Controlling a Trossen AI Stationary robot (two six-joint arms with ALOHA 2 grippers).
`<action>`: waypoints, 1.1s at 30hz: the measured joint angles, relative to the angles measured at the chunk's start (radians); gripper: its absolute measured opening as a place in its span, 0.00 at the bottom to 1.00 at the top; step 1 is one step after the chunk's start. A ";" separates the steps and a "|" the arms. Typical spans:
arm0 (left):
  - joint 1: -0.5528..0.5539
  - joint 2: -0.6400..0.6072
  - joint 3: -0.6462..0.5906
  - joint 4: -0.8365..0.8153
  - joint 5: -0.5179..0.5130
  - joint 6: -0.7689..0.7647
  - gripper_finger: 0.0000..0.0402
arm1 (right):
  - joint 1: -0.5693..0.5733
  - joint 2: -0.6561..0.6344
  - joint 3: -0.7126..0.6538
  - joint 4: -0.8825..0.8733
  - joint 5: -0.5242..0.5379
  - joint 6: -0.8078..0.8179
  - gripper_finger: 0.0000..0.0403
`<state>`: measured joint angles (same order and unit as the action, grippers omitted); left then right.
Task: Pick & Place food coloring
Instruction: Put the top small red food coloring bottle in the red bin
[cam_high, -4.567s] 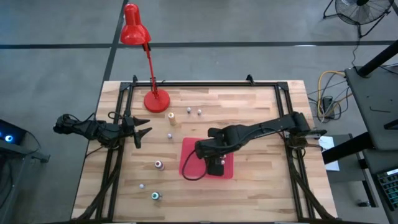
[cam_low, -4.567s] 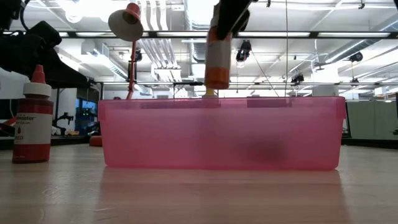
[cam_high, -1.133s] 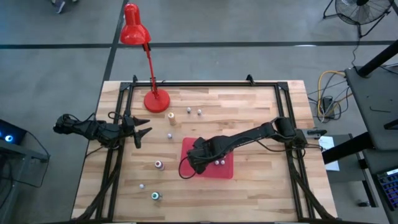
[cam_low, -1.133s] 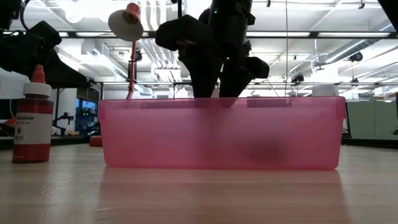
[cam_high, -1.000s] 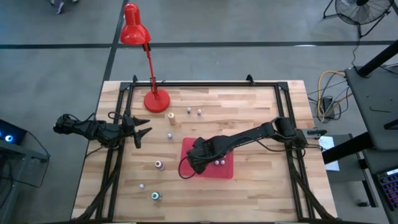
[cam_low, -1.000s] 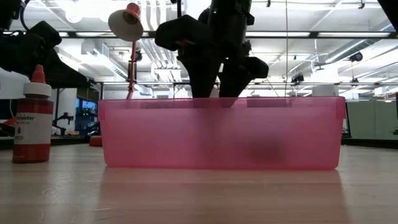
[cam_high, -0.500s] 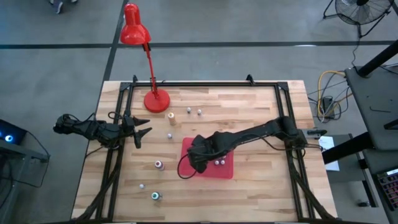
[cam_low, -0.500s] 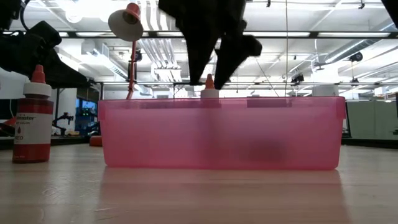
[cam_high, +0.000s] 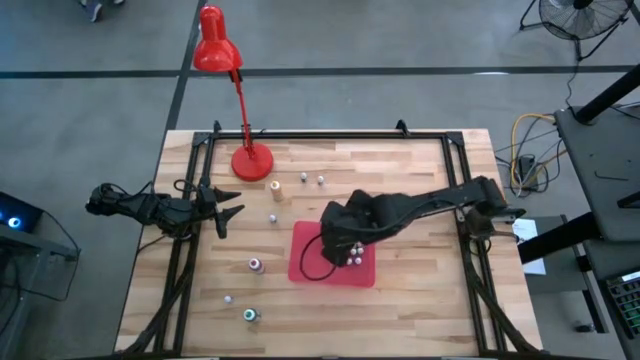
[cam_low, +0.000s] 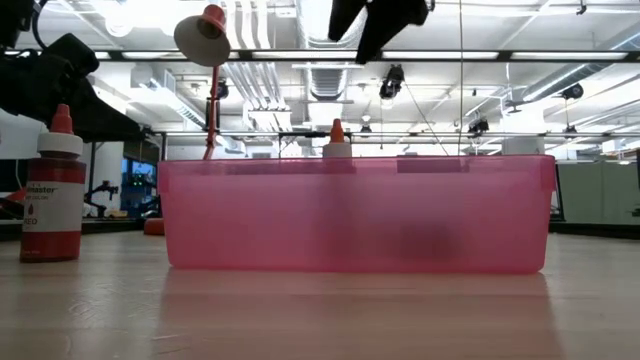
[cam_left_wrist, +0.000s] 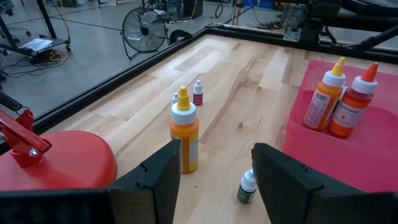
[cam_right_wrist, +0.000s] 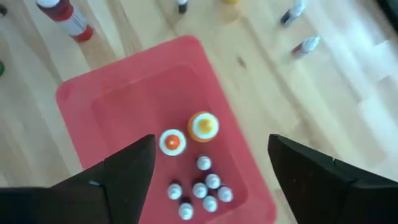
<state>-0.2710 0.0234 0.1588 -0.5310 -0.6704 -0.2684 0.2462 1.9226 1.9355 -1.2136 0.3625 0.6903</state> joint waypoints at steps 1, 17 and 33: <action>0.000 0.000 0.000 0.000 0.000 0.000 0.42 | 0.000 -0.019 -0.009 -0.002 0.010 -0.008 0.78; 0.000 0.000 0.000 0.000 0.000 0.000 0.42 | -0.074 -0.336 -0.324 0.090 0.034 -0.267 0.90; 0.000 0.000 0.000 0.000 0.000 0.000 0.42 | -0.396 -0.259 -0.371 0.260 -0.146 -0.488 0.90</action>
<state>-0.2710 0.0233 0.1587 -0.5310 -0.6704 -0.2684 -0.1497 1.6631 1.5646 -0.9534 0.2165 0.2021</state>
